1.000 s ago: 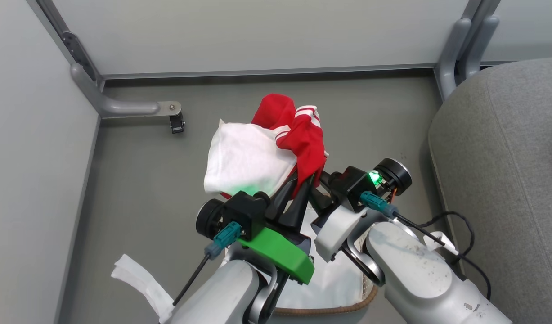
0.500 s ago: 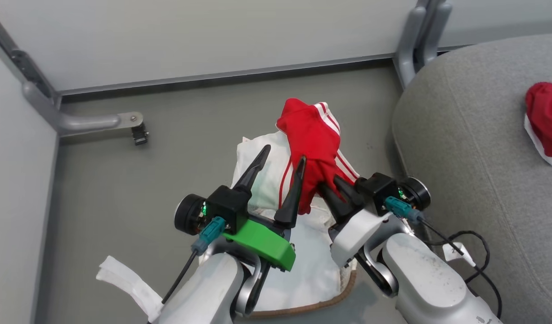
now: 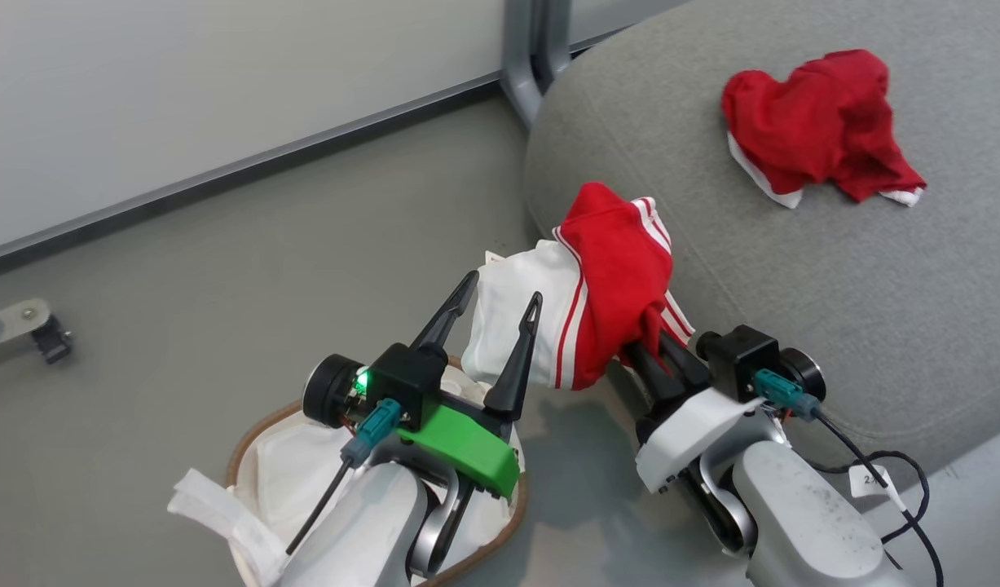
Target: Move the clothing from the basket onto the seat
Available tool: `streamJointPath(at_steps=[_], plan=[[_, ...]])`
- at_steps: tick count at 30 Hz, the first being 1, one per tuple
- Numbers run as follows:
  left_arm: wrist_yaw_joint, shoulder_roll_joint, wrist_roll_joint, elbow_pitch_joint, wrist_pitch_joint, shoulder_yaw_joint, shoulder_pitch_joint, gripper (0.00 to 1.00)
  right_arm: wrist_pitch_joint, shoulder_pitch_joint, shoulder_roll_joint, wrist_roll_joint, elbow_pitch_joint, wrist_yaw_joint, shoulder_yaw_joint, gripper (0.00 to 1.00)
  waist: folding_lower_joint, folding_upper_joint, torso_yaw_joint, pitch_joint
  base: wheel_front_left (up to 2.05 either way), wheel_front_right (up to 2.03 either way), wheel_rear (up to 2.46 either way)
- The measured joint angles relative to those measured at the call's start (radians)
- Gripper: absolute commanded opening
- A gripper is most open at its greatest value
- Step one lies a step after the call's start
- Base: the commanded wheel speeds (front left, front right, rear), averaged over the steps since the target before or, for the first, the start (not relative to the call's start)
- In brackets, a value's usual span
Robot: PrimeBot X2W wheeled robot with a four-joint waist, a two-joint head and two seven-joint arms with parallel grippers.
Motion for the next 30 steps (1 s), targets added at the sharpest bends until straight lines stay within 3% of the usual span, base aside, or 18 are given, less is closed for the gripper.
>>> streamJointPath(at_steps=[7,12,21,30], plan=[[-0.006,0.000,0.009,0.003,0.000,0.001,0.011,1.00,0.000,0.037,-0.005,0.001,-0.027,0.000,-0.043,0.00,0.0000,0.0000,-0.135,0.008,0.00,0.00,0.00],[-0.014,-0.001,0.013,0.009,0.000,-0.015,0.010,1.00,0.000,0.055,-0.013,-0.010,-0.046,0.000,-0.085,0.00,0.0000,0.0000,-0.194,0.022,0.00,0.00,0.00],[-0.026,0.000,0.027,0.026,0.000,-0.023,-0.002,1.00,0.000,0.012,-0.063,-0.061,-0.027,0.000,-0.178,0.00,0.0000,0.0000,-0.214,0.076,0.00,0.00,0.00],[-0.041,0.000,0.079,0.068,0.000,-0.010,-0.031,1.00,0.000,-0.253,-0.214,-0.126,0.076,0.000,-0.259,0.00,0.0000,0.0000,-0.200,0.157,0.00,0.00,0.00]])
